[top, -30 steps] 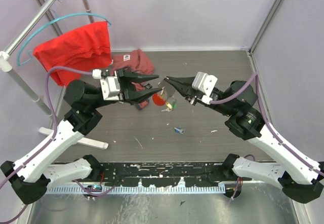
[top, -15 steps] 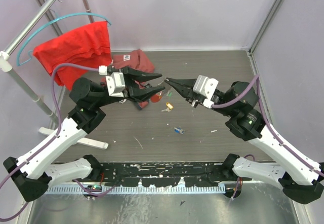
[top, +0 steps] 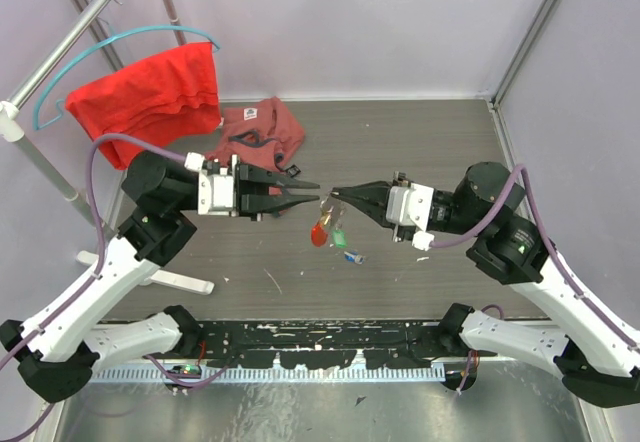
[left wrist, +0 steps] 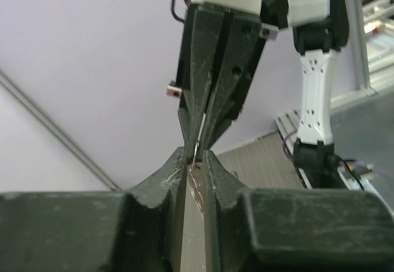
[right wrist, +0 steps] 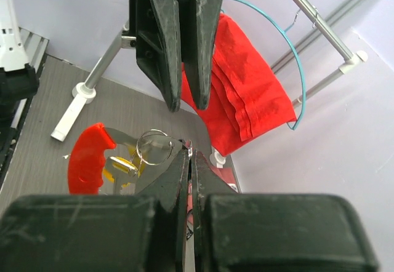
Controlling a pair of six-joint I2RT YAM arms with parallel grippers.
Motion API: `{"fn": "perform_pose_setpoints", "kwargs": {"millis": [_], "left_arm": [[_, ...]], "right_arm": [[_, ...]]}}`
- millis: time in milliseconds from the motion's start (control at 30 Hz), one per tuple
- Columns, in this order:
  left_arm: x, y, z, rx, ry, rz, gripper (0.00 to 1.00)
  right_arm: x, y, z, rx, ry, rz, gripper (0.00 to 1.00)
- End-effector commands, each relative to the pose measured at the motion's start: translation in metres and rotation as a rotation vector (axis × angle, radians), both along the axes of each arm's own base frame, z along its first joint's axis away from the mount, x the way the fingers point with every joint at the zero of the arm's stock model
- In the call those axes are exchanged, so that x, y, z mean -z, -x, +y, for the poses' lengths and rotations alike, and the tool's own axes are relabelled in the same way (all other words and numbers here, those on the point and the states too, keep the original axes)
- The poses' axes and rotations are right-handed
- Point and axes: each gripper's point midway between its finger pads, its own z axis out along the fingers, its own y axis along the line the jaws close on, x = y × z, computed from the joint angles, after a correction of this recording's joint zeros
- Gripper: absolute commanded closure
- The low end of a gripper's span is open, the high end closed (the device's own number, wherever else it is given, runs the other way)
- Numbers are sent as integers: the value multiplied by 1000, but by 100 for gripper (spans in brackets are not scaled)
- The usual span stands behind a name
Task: Put the keys on the keyring
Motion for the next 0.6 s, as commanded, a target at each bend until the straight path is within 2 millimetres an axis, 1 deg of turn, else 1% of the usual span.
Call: {"fn": "perform_pose_setpoints", "kwargs": {"millis": [0, 133, 300, 400, 500, 567], "left_arm": [[14, 10, -2, 66, -113, -25, 74], [14, 5, -3, 45, -137, -33, 73], [18, -3, -7, 20, -160, -16, 72], [25, -11, -11, -6, -177, 6, 71], [39, -20, -14, -34, -219, 30, 70], [48, -21, -16, -35, -242, 33, 71]], "right_arm": [[-28, 20, -10, -53, -24, -88, 99], [-19, 19, -8, -60, 21, -83, 99], [-8, 13, -5, -49, 72, -89, 99], [4, 4, -3, -26, 118, -74, 99], [17, -4, -1, 0, 164, -43, 99], [25, -8, 1, 11, 184, -26, 99]]}}
